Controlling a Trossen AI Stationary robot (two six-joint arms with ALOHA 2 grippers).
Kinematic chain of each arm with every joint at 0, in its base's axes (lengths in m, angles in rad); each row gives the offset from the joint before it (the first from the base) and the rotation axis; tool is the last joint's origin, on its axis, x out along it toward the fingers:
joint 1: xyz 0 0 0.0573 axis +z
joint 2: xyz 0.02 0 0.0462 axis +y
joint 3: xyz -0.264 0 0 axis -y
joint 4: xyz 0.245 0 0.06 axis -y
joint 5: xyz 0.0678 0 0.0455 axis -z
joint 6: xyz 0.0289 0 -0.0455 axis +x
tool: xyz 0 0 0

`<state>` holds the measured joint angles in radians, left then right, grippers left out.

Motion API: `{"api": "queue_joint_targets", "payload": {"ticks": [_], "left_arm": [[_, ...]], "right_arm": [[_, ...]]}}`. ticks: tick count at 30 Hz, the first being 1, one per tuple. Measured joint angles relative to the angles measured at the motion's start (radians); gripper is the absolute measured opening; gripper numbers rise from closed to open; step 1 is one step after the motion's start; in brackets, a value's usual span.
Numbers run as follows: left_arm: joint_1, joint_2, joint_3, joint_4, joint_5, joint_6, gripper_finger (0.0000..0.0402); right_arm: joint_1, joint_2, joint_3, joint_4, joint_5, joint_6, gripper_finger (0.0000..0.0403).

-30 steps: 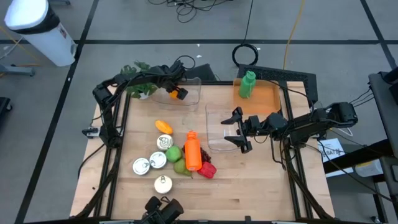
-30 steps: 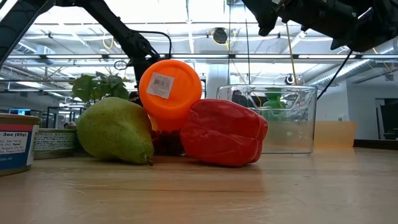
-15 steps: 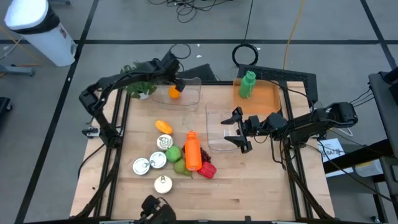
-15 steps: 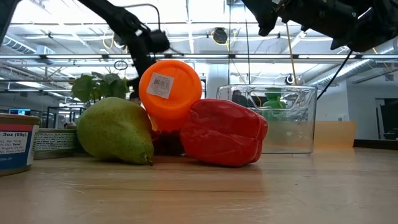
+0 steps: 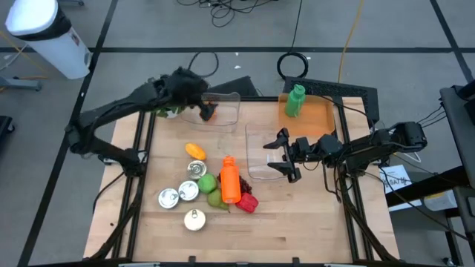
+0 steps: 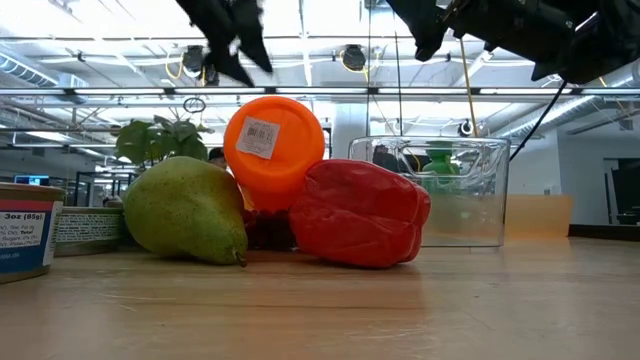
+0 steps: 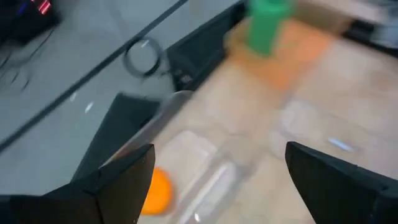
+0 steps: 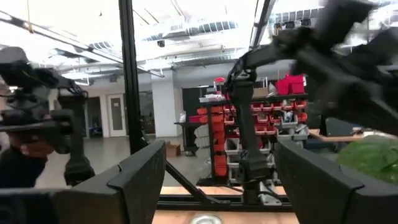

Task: Pick & Place Food Item
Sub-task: Put the orange water bottle into the orange bin

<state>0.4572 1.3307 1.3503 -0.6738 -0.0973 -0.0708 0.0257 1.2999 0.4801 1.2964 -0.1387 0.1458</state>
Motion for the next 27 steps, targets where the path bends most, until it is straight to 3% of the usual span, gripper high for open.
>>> {"api": "queue_joint_targets", "payload": {"ticks": [6, 12, 17, 22, 24, 27], "left_arm": [[-0.192, -0.215, -0.195, 0.162, -0.009, -0.024, 0.0378], [-0.412, -0.390, -0.492, 0.396, 0.000, -0.176, 0.0374], [-0.616, -0.406, -0.656, 0.626, 0.001, -0.231, 0.0368], [-0.748, -0.361, -0.703, 0.682, 0.011, -0.200, 0.0372], [-0.773, -0.341, -0.704, 0.680, 0.011, -0.184, 0.0375], [-0.788, -0.333, -0.704, 0.683, 0.010, -0.164, 0.0379]], "right_arm": [[0.003, -0.017, 0.000, -0.013, -0.100, 0.030, 0.0281], [0.015, -0.050, 0.000, -0.074, -0.097, 0.018, 0.0281], [0.015, -0.050, 0.000, -0.079, -0.094, 0.019, 0.0281], [0.034, -0.050, 0.003, -0.086, -0.091, 0.018, 0.0281], [0.069, -0.050, 0.036, -0.169, -0.072, 0.001, 0.0281], [0.159, -0.039, 0.157, -0.482, 0.063, -0.093, 0.0281]]}}
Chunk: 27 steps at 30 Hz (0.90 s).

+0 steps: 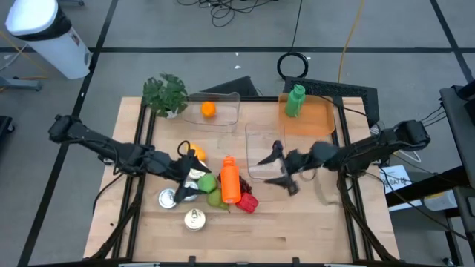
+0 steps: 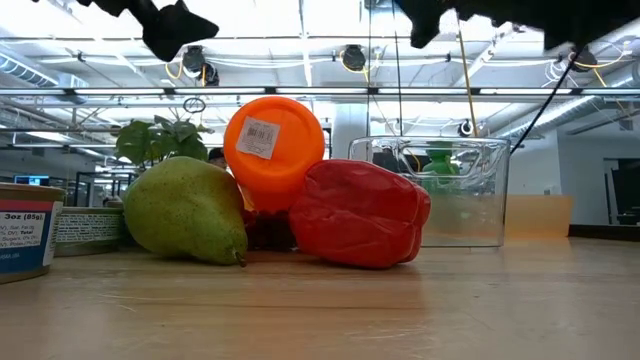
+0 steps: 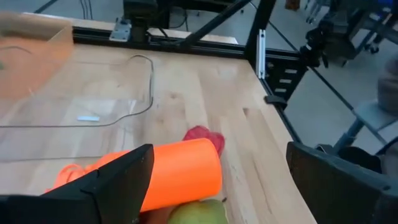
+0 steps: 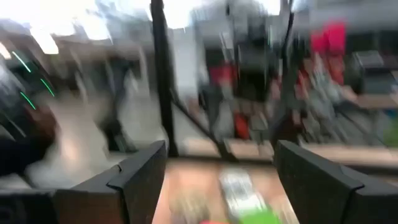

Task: Pick & Place Food Item
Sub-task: Put the orange water bottle into the orange bin

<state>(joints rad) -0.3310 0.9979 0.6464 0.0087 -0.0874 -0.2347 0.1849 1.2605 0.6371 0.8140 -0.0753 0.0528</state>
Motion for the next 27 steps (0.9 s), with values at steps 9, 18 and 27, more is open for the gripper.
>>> {"api": "queue_joint_targets", "payload": {"ticks": [9, 18, 27], "left_arm": [[0.001, 0.030, 0.000, 0.053, -0.080, -0.010, 0.0366], [0.002, 0.031, 0.001, 0.067, -0.145, -0.160, 0.0365], [0.002, 0.148, 0.003, 0.069, -0.220, -0.241, 0.0365]], "right_arm": [[0.138, 0.231, 0.376, -0.566, 0.358, -0.077, 0.0307], [0.130, 0.272, 0.404, -0.582, 0.357, -0.094, 0.0326], [0.124, 0.295, 0.404, -0.614, 0.298, -0.048, 0.0321]]}}
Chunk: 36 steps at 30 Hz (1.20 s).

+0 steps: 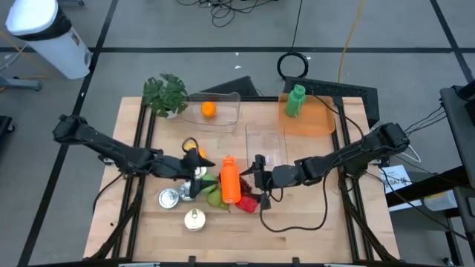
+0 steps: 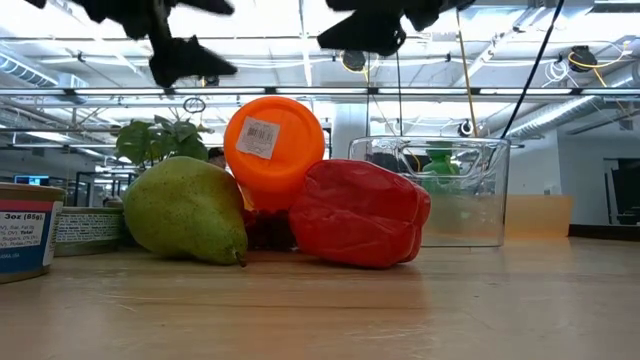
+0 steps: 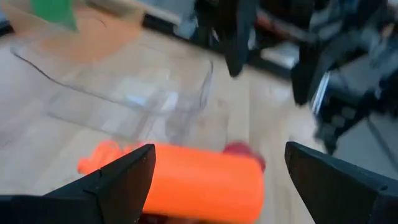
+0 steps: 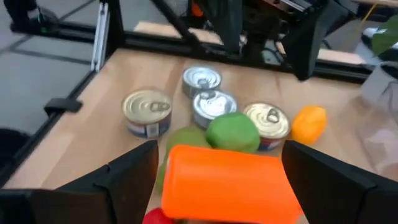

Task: Pick & Place Food Item
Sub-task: Put the orange water bottle into the orange bin

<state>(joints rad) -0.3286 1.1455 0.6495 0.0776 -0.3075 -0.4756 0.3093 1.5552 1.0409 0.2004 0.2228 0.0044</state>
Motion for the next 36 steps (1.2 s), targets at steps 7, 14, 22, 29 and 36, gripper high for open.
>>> {"api": "queue_joint_targets", "payload": {"ticks": [7, 14, 22, 29, 36], "left_arm": [[0.028, 0.173, 0.000, 0.004, -0.043, -0.103, 0.0365], [0.085, 0.232, -0.001, 0.102, 0.036, -0.383, 0.0365], [0.094, 0.236, -0.001, 0.049, 0.124, -0.581, 0.0365], [0.094, 0.236, -0.001, -0.033, 0.148, -0.689, 0.0365], [0.097, 0.245, -0.001, -0.013, 0.140, -0.738, 0.0365]], "right_arm": [[-0.050, 0.054, 0.001, -0.014, -0.052, 0.056, 0.0321], [-0.081, 0.053, 0.000, -0.027, -0.069, 0.103, 0.0320], [-0.085, 0.055, -0.001, -0.124, -0.150, 0.169, 0.0320], [-0.079, 0.054, 0.000, -0.115, -0.148, 0.171, 0.0320], [-0.079, 0.054, 0.000, -0.115, -0.147, 0.170, 0.0320]]}}
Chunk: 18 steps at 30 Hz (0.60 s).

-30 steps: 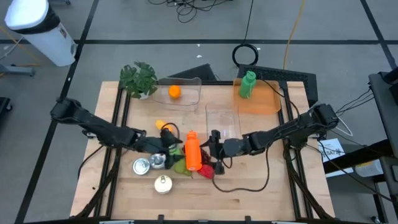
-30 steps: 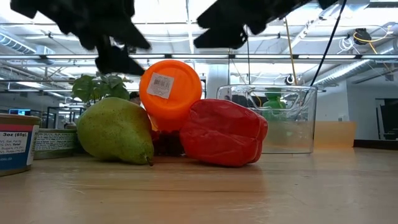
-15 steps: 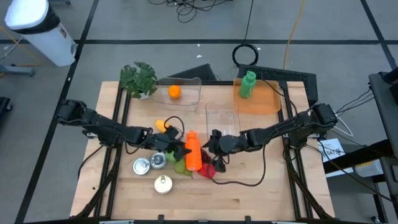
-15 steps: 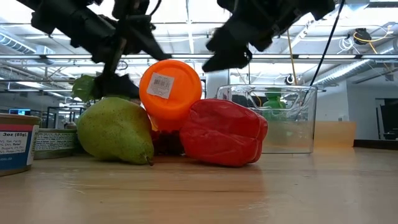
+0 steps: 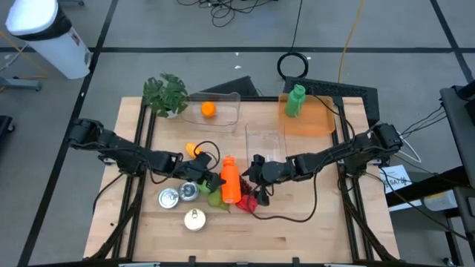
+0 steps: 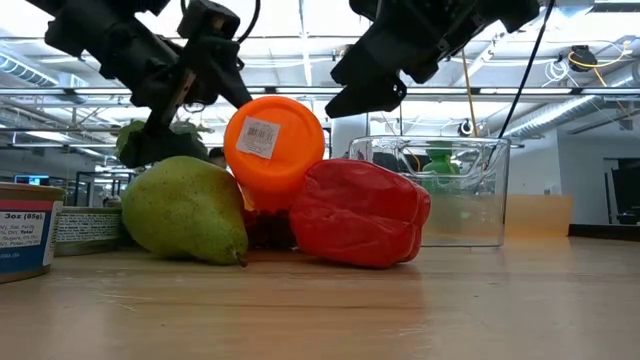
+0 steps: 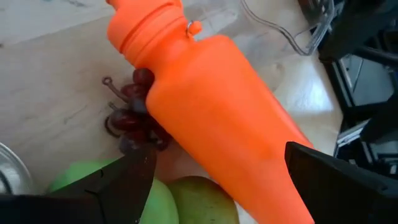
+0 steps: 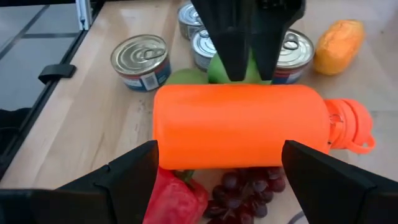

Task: Pick & Place Food Item
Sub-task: Put the orange water bottle into the orange bin

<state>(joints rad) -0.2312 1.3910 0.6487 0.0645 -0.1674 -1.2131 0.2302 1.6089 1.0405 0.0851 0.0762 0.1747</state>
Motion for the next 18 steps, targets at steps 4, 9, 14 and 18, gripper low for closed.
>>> {"api": "queue_joint_targets", "payload": {"ticks": [4, 9, 14, 18], "left_arm": [[0.018, 0.029, 0.000, 0.020, 0.020, -0.030, 0.0365], [0.033, 0.080, -0.001, 0.113, 0.036, -0.073, 0.0365], [0.042, 0.108, -0.001, 0.192, 0.029, -0.070, 0.0365], [0.057, 0.109, -0.001, 0.230, 0.028, -0.082, 0.0365]], "right_arm": [[0.000, 0.000, 0.000, -0.001, -0.002, -0.002, 0.0320], [0.001, 0.000, 0.000, -0.025, -0.002, 0.001, 0.0320], [0.002, 0.000, 0.000, -0.055, 0.000, 0.010, 0.0320], [0.002, 0.006, -0.001, -0.065, 0.000, 0.011, 0.0320]]}}
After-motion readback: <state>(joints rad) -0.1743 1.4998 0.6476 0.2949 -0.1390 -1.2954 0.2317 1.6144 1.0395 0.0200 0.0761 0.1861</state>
